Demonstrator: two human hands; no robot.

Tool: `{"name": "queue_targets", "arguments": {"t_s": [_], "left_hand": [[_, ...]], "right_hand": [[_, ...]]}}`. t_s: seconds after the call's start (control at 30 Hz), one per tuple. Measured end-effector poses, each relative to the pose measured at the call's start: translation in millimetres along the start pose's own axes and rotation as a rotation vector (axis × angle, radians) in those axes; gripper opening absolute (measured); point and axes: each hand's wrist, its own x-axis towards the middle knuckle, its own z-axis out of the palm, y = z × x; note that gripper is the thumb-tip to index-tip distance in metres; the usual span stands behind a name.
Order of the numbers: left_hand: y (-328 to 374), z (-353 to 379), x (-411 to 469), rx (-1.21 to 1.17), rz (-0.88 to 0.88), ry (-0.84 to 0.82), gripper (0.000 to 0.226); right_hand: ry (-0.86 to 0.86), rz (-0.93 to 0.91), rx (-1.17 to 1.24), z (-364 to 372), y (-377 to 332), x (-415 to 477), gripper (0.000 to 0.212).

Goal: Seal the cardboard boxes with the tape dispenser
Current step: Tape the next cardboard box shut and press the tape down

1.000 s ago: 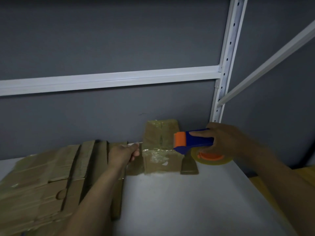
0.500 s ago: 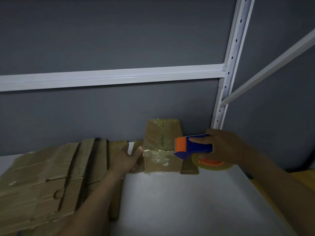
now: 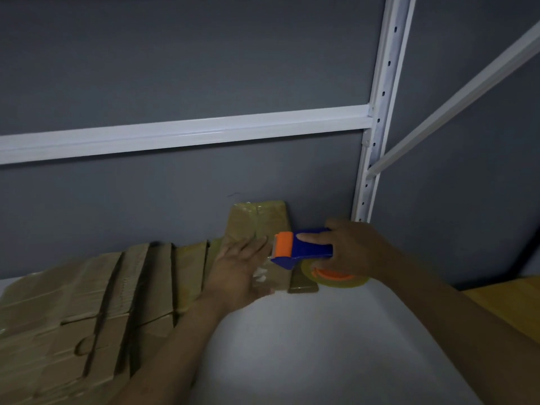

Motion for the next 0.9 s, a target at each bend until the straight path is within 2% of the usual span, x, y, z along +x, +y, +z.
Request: {"name": "queue_targets", "arguments": {"t_s": [0.13, 0.23, 0.3, 0.4, 0.47, 0.6, 0.77, 0.83, 0.9], "left_hand": [[-7, 1, -2, -0.002, -0.009, 0.033, 0.082], [-8, 3, -1, -0.008, -0.033, -0.016, 0.084], [-7, 4, 1, -0.006, -0.047, -0.027, 0.085], [-6, 3, 1, 0.000, -0.059, -0.025, 0.087], [-5, 4, 0, 0.017, -0.062, -0.044, 0.089], [-2, 6, -2, 0.045, -0.045, -0.022, 0.085], [4, 4, -1, 0.053, -0.078, -0.069, 0.091], [5, 2, -2, 0.057, -0.099, -0.100, 0.093], [6, 2, -4, 0.052, -0.112, -0.115, 0.096]], "right_hand": [[-0.103, 0.020, 0.119, 6, 14, -18, 0.072], [-0.096, 0.059, 0.113, 13, 37, -42, 0.084], [0.035, 0.018, 0.078, 22, 52, -56, 0.090], [0.260, -0.105, 0.056, 38, 58, -65, 0.071], [0.275, -0.131, -0.012, 46, 47, -63, 0.063], [0.045, 0.036, -0.034, 53, 7, -59, 0.063], [0.044, 0.190, 0.025, 59, -15, -48, 0.058], [-0.004, 0.304, 0.033, 55, -14, -42, 0.050], [-0.083, 0.375, 0.146, 49, -2, -39, 0.048]]}}
